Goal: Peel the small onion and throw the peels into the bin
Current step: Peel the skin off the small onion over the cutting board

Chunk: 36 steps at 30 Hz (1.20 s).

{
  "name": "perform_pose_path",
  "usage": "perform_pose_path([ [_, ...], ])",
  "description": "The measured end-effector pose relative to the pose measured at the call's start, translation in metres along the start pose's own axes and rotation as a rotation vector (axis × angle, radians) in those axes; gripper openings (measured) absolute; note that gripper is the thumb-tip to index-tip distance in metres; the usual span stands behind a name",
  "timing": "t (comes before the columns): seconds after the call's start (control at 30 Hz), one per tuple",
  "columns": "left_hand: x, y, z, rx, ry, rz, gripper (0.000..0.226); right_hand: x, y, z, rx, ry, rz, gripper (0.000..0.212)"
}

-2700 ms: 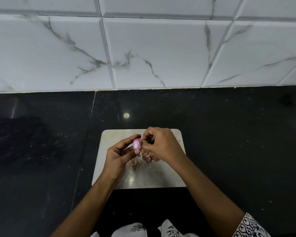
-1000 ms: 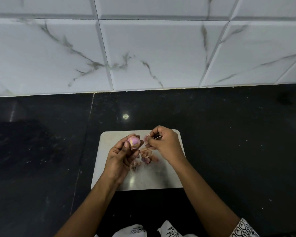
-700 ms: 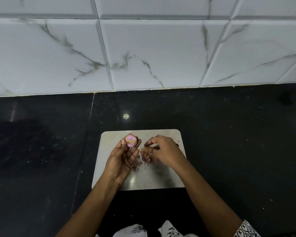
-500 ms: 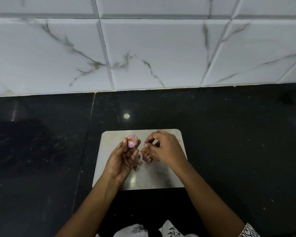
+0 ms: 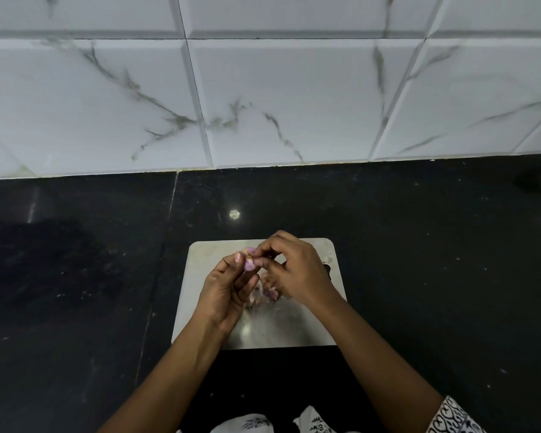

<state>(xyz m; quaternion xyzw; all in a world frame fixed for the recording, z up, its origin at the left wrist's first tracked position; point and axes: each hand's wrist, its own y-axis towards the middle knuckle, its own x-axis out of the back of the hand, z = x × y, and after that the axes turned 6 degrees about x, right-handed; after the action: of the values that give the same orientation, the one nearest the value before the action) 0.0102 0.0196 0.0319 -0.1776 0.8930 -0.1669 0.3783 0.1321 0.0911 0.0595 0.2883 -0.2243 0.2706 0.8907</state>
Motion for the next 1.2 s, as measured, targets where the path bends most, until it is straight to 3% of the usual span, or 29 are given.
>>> perform_pose_path([
  [0.13, 0.0, 0.003, 0.004, -0.136, 0.044, -0.003, 0.059, 0.002, -0.003, -0.006, -0.034, 0.061, 0.024, 0.01],
  [0.33, 0.001, 0.002, 0.003, -0.278, 0.058, -0.009, 0.054, 0.008, -0.008, 0.004, -0.131, 0.247, 0.021, 0.028],
  [0.47, 0.002, 0.001, -0.001, -0.213, 0.083, 0.004, 0.06, 0.017, -0.003, 0.004, -0.197, 0.298, 0.001, 0.022],
  [0.6, 0.0, -0.001, -0.003, -0.134, 0.041, 0.092, 0.062, 0.018, 0.001, 0.005, -0.094, 0.22, 0.049, 0.029],
  [0.67, -0.002, 0.0, -0.003, -0.104, 0.01, 0.107, 0.05, 0.019, 0.003, 0.006, -0.079, 0.199, 0.046, 0.029],
  [0.73, -0.004, 0.0, -0.003, -0.073, -0.025, 0.086, 0.019, 0.022, 0.005, 0.007, -0.037, 0.144, 0.049, 0.027],
  [0.83, -0.004, 0.003, 0.0, -0.051, -0.054, 0.048, 0.034, 0.026, 0.008, 0.011, 0.057, 0.011, 0.07, 0.024],
  [1.07, -0.007, 0.003, -0.002, -0.004, -0.073, 0.04, 0.041, 0.03, 0.013, 0.017, 0.104, -0.12, 0.11, 0.019],
  [1.13, -0.006, 0.003, -0.003, 0.0, -0.066, 0.041, 0.036, 0.028, 0.012, 0.016, 0.093, -0.132, 0.109, 0.018],
  [1.2, -0.006, 0.002, -0.004, -0.01, -0.071, 0.036, 0.015, 0.025, 0.011, 0.016, 0.076, -0.141, 0.091, 0.018],
])
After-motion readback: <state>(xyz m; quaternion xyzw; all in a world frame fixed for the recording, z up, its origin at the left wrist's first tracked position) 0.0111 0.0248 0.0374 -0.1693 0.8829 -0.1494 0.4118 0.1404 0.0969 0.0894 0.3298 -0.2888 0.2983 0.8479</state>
